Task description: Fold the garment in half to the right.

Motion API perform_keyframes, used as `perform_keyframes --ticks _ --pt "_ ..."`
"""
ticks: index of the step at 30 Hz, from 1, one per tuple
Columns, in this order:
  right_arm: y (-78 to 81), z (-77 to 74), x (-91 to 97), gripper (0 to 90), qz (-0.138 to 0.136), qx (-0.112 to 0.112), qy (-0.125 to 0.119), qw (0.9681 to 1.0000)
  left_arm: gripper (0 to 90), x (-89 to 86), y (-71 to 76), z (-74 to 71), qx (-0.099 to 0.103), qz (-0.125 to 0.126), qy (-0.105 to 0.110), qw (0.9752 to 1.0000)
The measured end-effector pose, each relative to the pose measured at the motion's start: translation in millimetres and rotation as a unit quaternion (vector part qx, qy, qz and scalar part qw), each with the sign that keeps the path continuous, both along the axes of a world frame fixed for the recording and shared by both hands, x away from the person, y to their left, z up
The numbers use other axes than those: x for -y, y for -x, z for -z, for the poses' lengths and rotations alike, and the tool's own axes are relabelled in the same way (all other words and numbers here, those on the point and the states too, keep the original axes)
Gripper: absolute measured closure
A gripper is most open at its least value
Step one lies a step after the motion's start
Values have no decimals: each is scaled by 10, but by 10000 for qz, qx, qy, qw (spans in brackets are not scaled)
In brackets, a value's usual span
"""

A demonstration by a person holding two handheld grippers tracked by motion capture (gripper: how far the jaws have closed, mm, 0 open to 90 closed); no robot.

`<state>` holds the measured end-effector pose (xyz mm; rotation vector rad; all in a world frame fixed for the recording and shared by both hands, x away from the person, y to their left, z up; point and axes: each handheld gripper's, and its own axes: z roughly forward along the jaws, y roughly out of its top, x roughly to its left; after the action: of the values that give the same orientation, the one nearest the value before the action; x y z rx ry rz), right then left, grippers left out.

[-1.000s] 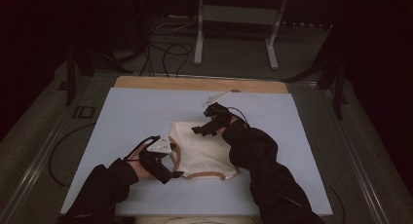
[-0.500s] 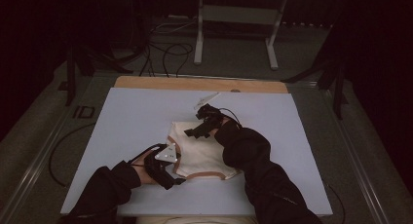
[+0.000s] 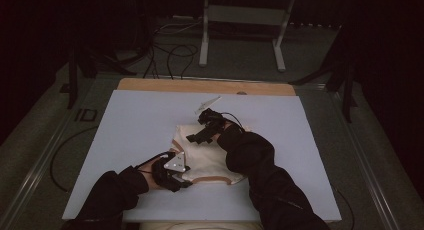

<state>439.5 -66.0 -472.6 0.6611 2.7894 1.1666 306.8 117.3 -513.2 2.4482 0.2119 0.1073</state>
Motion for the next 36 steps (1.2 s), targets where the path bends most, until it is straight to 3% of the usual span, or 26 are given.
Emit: perform_keyframes --ticks 7,12,19,27,30,36 --pt "-7 47 -49 132 -28 27 67 10000 728 16 -35 16 18 -47 182 9998" --pt "-28 63 -85 138 -66 -13 63 10000 832 26 -43 10 80 -71 206 9997" --pt "-66 134 -205 135 -164 21 215 9996 857 32 -40 -28 126 -118 301 9994" --pt "-147 225 -393 149 -156 -187 248 9994 859 30 -39 -18 97 -128 292 9994" --pt "-193 235 -468 248 -158 -81 295 9994 859 29 -40 -9 93 -133 303 9994" --pt "-299 238 -589 442 97 104 292 9995 859 22 -42 2 60 -140 310 9994"
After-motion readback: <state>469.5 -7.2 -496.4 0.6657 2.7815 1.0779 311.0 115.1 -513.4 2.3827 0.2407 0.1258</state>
